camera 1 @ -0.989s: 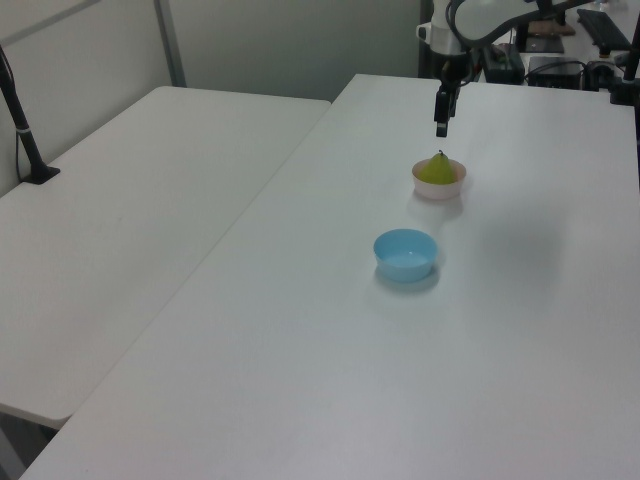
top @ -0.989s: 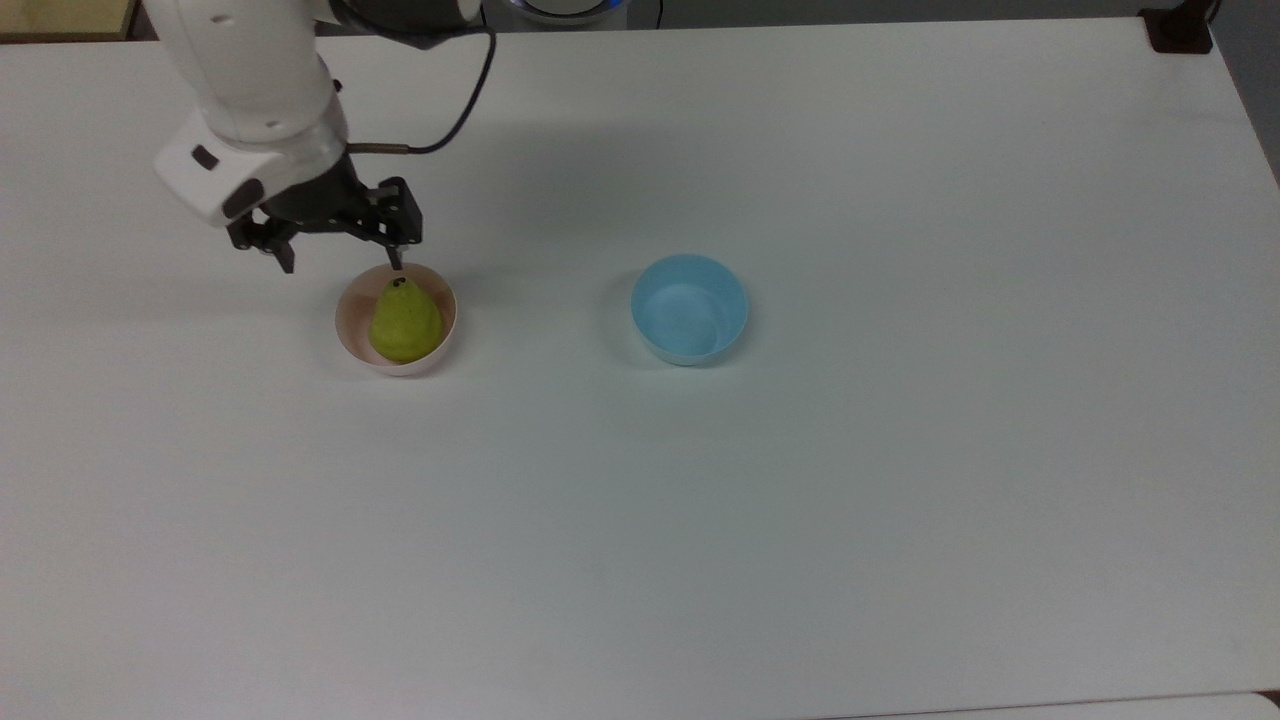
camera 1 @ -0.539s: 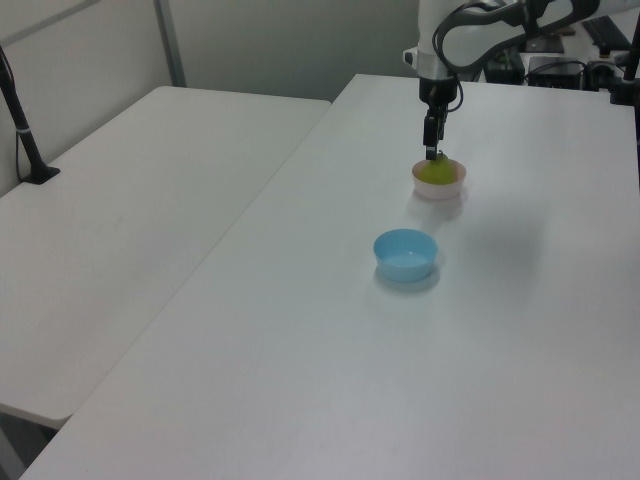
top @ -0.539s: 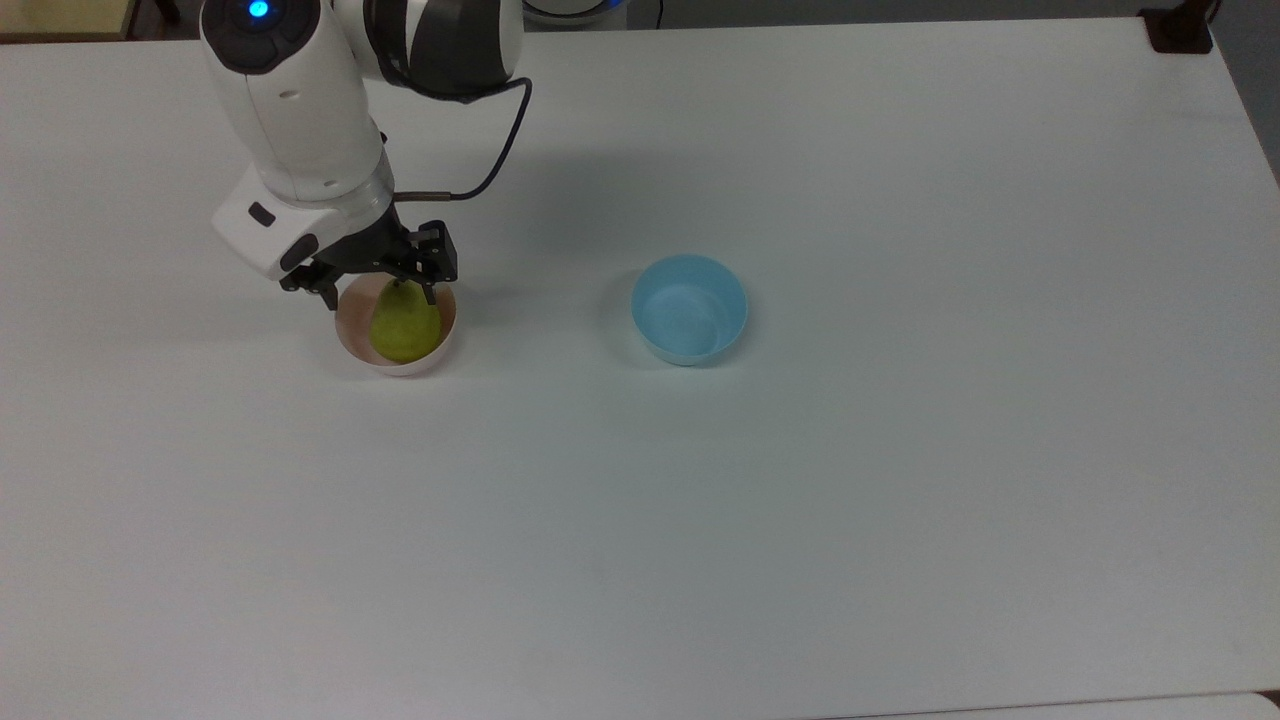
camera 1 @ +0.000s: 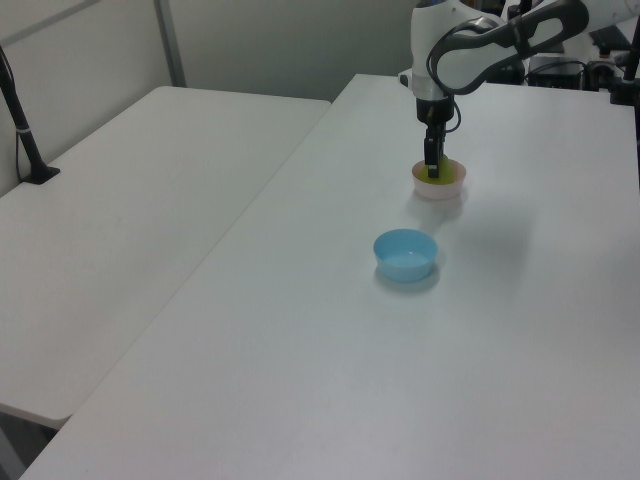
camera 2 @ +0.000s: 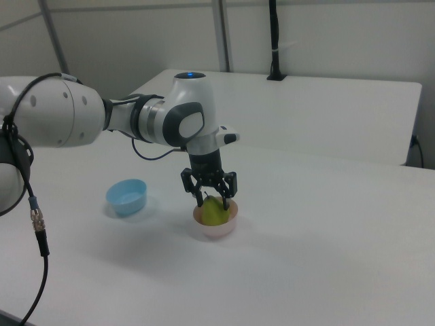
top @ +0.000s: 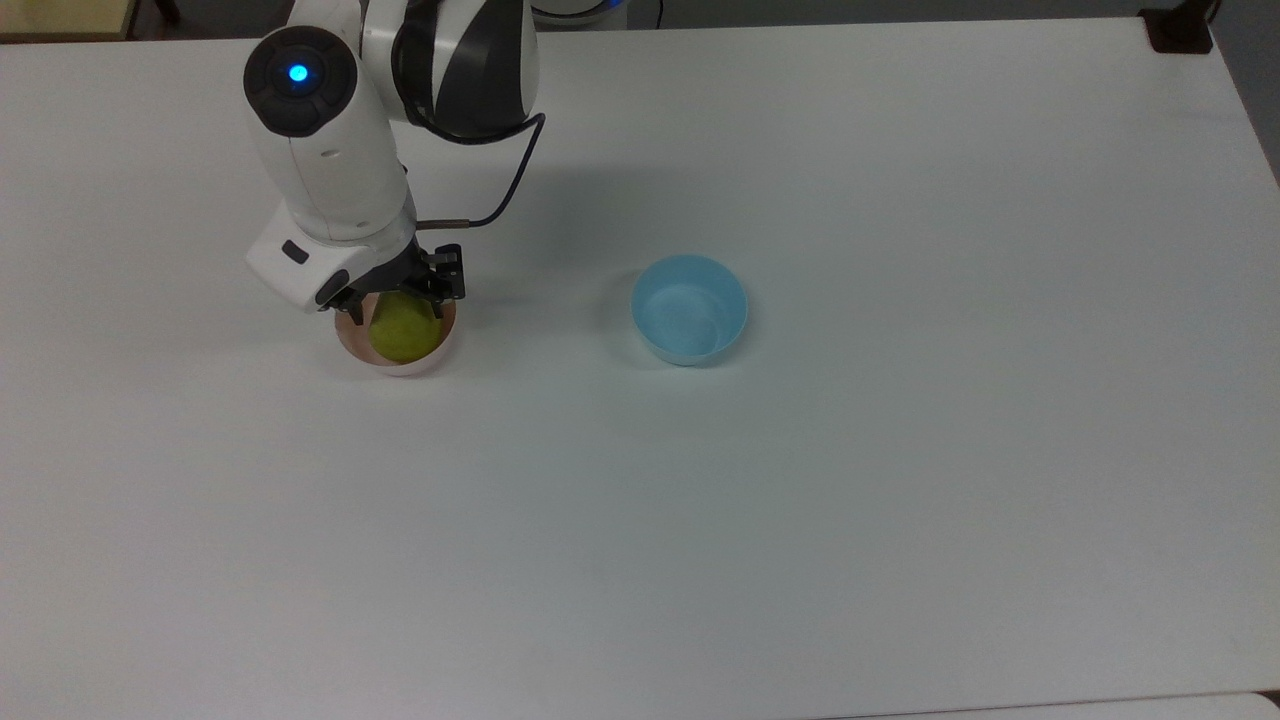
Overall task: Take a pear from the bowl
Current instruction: 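Close the gripper on the green pear and lift it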
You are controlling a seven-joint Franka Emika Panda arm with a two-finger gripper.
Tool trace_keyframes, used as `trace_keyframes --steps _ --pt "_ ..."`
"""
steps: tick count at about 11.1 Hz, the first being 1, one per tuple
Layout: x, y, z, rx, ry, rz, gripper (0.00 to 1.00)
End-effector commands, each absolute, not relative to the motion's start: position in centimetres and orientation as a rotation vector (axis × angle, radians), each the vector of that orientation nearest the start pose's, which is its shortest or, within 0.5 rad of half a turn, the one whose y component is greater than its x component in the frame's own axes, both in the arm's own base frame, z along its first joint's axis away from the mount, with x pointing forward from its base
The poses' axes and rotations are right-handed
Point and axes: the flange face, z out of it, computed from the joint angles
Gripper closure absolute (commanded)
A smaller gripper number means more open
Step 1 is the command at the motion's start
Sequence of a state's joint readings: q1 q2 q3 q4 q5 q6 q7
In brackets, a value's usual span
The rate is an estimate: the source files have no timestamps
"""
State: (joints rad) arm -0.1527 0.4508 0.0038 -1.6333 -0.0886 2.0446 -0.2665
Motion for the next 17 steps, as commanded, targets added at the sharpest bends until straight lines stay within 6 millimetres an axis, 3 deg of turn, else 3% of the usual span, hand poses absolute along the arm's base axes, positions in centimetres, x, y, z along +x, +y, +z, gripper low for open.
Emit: trace_keyframes --steps 1,5,6,8,9,12,15,17 --pt "66.1 -10.4 35.3 -3.220 -0.264 0.078 0.27" --pt "66.3 -10.3 34.1 -3.224 -0.276 0.077 0.29" --pt "66.2 -10.4 34.1 -3.224 -0.271 0.077 0.35" --pt "66.3 -10.3 34.4 -3.225 -0.275 0.072 0.59" --pt "66.2 -10.2 34.7 -3.224 -0.277 0.077 0.66" --pt "65.5 -10.2 37.3 -3.223 -0.263 0.109 0.69" --pt "64.8 -8.6 40.5 -3.214 -0.272 0.107 0.69" --pt "64.4 -9.2 42.7 -3.225 -0.224 0.063 0.69"
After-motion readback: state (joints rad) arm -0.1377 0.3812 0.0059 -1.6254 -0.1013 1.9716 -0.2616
